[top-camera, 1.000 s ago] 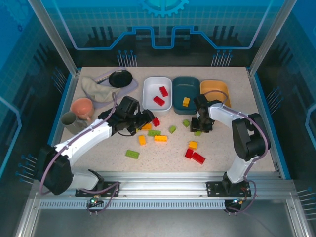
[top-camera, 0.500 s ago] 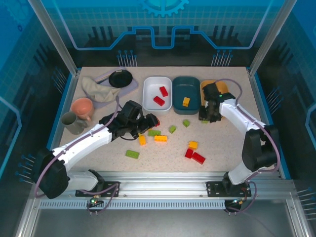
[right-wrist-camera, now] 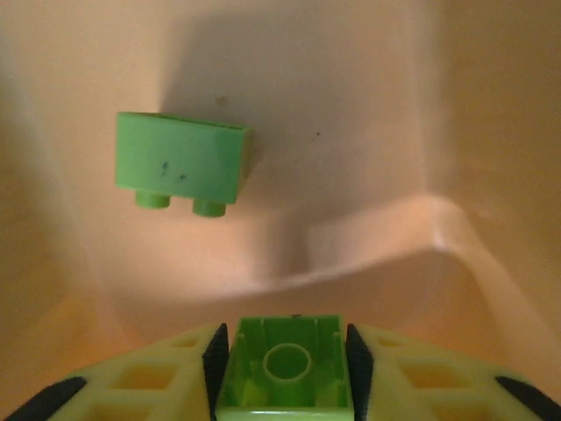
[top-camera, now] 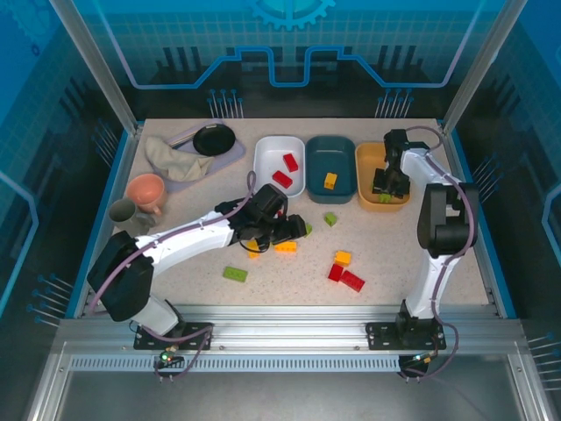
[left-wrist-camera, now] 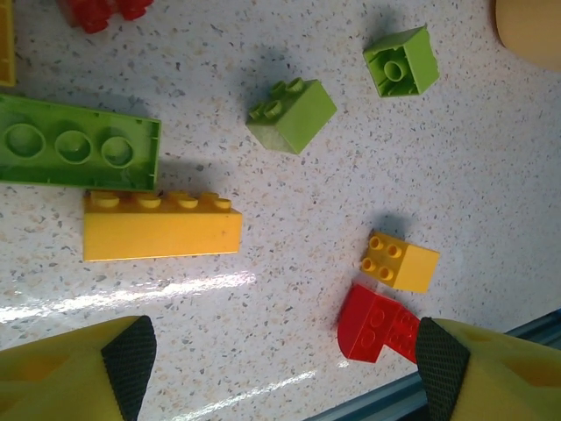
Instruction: Sort the legos into containers by color
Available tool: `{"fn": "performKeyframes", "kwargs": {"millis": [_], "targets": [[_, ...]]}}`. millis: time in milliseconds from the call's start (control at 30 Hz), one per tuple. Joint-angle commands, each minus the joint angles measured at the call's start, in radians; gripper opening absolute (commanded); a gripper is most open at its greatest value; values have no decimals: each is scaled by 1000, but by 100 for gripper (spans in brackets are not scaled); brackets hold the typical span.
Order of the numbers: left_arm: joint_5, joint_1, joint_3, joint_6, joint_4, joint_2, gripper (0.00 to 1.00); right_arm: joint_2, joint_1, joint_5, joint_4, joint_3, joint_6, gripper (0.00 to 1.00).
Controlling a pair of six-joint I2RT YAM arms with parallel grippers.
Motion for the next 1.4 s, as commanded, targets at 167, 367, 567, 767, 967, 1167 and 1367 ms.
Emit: {"fn": "performKeyframes", "kwargs": {"millis": [167,367,567,767,967,1167,1367], "targets": [[-129,67,69,4,-158,27,80,-46,-2,-43,-49,71,-33,67],[-144,148,197,6,-221,194,78,-301,75,-94,63,-75,-9,69],[-164,170,382,-10,-282,375,75,-593,243,-200,243,-348,17,73],[-248,170,470,7,-372,469,67,-778,354,-229,251,-493,84,74],[-278,170,525,15,-429,531,65,-861,378,-226,217,-549,115,74],[-292,169,555,34,-384,566,61,-869,385,-237,216,-554,124,74],[-302,169,570,54,-378,592,55,-854,407,-242,223,-554,135,73]]}}
